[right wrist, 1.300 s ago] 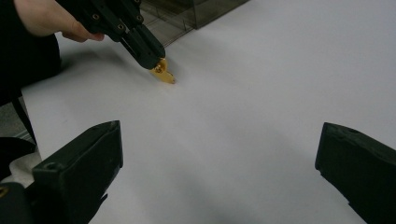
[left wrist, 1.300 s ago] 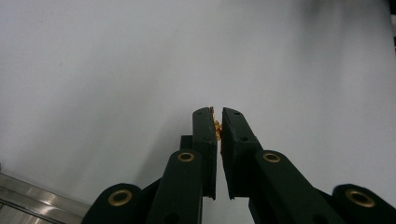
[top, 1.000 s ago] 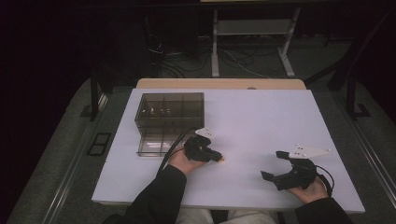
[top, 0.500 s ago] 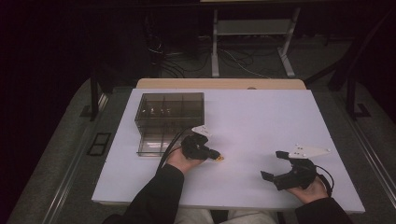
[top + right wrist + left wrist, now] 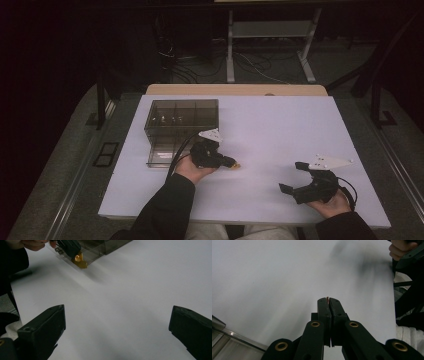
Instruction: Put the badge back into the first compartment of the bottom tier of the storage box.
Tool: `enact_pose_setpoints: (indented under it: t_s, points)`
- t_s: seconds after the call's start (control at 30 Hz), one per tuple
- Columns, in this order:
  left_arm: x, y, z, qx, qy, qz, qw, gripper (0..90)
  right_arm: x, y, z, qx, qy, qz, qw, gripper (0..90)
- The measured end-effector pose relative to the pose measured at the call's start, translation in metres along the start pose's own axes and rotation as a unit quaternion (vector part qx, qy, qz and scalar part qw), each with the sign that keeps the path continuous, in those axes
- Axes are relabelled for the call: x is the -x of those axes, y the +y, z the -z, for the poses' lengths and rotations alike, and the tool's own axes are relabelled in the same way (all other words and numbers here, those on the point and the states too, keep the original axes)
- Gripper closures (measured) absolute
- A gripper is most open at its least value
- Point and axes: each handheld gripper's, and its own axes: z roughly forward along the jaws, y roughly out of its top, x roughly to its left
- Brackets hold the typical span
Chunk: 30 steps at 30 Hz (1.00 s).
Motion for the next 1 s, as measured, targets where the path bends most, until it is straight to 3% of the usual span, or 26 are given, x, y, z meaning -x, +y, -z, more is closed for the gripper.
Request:
enact_pose_setpoints:
  t_s: [0.53, 1.0]
  points:
    - [0.0, 0.009, 0.026, 0.007, 0.017, -0.01, 0.9998, 88.2, 0.0, 0.0, 0.001, 0.003, -0.001, 0.0, 1.0, 0.5]
    - [-0.002, 0.01, 0.049, 0.029, 0.032, -0.009, 0.999, 88.2, 0.0, 0.0, 0.001, 0.005, -0.001, -0.005, 1.0, 0.5]
